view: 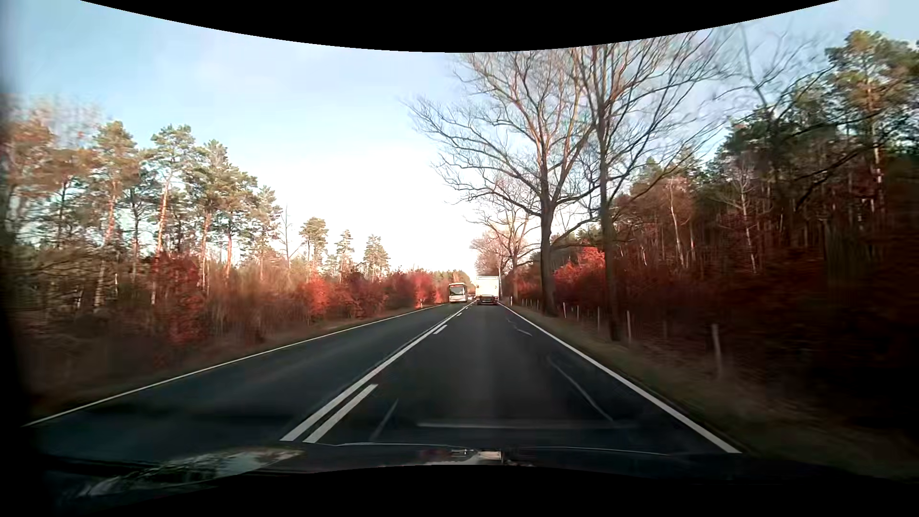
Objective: Follow the waypoints while adhering to traffic rules and regulations
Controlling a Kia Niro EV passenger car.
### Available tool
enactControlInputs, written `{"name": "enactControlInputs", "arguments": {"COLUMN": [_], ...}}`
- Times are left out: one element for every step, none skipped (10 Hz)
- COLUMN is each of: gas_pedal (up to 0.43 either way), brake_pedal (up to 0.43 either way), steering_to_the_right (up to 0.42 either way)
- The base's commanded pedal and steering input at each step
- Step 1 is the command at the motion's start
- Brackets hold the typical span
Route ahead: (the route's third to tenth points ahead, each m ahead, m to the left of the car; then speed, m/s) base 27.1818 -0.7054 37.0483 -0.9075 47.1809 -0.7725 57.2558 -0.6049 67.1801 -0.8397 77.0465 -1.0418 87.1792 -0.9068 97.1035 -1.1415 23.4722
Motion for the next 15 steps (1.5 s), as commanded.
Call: {"name": "enactControlInputs", "arguments": {"gas_pedal": [0.248, 0.248, 0.248, 0.248, 0.248, 0.248, 0.248, 0.248, 0.248, 0.248, 0.248, 0.248, 0.248, 0.248, 0.248], "brake_pedal": [0.000, 0.000, 0.000, 0.000, 0.000, 0.000, 0.000, 0.000, 0.000, 0.000, 0.000, 0.000, 0.000, 0.000, 0.000], "steering_to_the_right": [-0.003, -0.003, -0.003, -0.002, -0.002, -0.001, -0.001, -0.001, 0.000, 0.001, 0.001, 0.001, 0.001, 0.001, 0.001]}}
